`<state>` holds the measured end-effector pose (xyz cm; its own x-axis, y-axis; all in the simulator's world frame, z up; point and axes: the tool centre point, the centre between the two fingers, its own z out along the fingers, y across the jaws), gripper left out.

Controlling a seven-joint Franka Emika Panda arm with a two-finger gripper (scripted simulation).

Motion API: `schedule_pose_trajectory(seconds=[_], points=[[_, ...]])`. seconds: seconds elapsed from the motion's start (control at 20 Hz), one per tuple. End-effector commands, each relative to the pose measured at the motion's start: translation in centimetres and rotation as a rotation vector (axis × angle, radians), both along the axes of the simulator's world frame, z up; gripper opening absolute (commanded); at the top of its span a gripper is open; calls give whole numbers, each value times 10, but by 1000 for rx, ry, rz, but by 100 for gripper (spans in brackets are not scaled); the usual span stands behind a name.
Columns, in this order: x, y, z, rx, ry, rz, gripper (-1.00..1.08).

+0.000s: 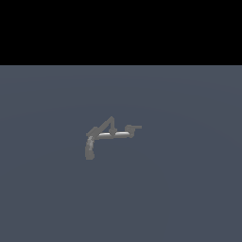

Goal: Turn on the faucet by rotating a designated handle.

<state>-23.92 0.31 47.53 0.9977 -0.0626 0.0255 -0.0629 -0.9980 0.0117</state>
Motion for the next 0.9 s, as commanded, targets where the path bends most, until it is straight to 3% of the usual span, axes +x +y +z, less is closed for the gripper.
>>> schedule_pose_trajectory(seconds=[0.0,0.85], points=[[7,4,-11,1,1,-37,-100],[92,32,-125,12,4,-429,-100]])
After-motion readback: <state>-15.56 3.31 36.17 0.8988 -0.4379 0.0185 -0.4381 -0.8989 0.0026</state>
